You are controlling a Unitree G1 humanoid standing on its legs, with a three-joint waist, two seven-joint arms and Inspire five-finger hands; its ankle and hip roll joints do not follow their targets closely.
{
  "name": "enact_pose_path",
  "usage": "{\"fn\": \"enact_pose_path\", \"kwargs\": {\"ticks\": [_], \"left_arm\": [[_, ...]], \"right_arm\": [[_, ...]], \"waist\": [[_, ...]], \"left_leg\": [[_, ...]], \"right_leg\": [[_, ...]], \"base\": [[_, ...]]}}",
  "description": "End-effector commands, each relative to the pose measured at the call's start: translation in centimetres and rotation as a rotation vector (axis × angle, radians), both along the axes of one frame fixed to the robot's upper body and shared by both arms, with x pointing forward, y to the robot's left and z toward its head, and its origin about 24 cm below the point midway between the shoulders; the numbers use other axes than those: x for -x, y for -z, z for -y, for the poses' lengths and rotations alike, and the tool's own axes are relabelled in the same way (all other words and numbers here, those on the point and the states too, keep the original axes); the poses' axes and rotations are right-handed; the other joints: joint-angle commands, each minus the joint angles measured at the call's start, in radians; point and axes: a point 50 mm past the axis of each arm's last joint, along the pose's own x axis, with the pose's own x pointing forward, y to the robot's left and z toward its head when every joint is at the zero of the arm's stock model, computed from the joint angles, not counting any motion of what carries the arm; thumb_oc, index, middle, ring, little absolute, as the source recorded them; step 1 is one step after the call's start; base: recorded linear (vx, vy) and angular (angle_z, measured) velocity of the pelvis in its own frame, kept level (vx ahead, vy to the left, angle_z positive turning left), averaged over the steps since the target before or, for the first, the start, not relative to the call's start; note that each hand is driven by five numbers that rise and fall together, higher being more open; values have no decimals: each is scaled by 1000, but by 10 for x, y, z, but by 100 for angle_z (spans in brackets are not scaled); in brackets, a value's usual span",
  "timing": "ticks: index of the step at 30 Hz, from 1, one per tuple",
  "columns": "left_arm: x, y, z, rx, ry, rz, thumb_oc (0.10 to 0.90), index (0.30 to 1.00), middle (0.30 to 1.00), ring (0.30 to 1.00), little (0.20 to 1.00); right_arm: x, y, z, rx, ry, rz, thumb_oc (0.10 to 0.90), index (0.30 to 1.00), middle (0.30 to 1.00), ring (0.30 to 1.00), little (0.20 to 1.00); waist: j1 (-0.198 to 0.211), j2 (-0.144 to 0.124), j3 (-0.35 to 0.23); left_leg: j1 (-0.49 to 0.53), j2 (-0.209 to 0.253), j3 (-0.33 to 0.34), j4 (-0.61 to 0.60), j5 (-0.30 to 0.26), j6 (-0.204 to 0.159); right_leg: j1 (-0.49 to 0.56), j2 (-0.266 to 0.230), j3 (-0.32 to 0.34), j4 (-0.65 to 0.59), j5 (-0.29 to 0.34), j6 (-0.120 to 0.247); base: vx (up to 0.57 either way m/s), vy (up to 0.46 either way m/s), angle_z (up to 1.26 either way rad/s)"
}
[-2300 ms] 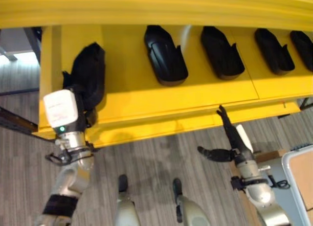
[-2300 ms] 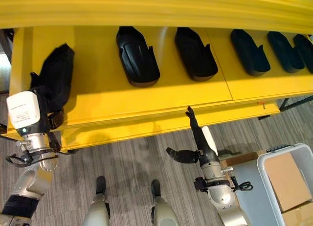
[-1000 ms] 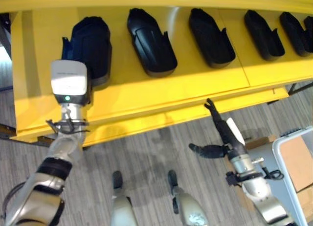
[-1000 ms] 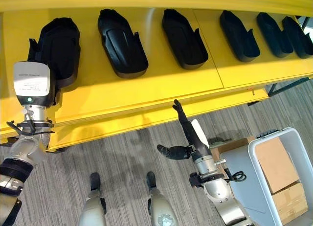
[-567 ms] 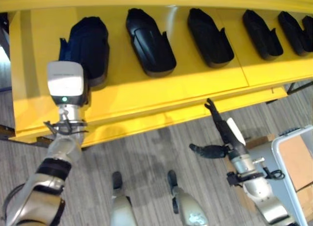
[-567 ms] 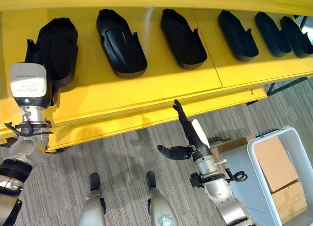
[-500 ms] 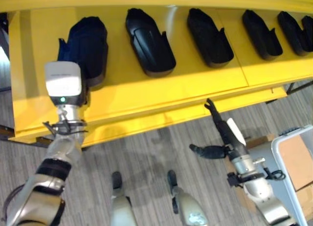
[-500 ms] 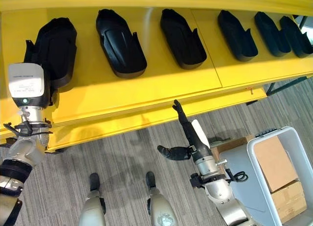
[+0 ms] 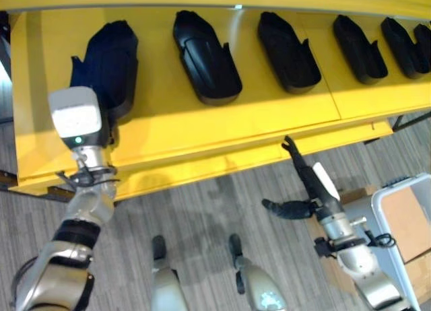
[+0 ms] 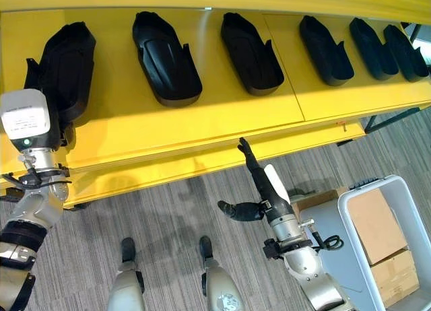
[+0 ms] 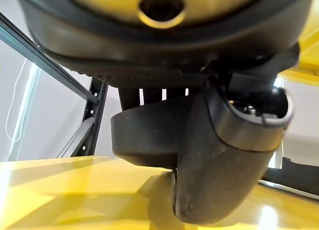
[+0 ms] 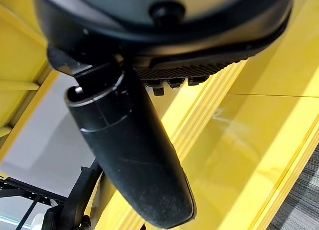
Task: Move parts from the plastic box to the shelf.
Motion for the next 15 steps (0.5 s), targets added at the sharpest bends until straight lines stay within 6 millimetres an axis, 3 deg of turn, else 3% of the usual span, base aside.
{"fn": "enact_pose_path", "kwargs": {"ticks": [1, 15], "left_arm": [[14, 27, -38, 99, -186, -113, 400, 300, 300, 300, 300], [26, 22, -49, 179, -239, -26, 400, 300, 300, 300, 300]], "right_arm": [[3, -44, -2, -50, -60, 220, 900, 1000, 1000, 1000, 1000], [3, -44, -2, -40, -58, 209, 900, 1000, 1000, 1000, 1000]], "waist": [[5, -2, -69], [19, -3, -71]], "left_leg": [[21, 32, 24, 51, -66, 25], [11, 29, 15, 55, -67, 27]], "right_leg": [[-101, -15, 13, 151, -76, -12], [-102, -17, 6, 153, -80, -14]], "base": [[0, 0, 0], [1, 0, 1]]}}
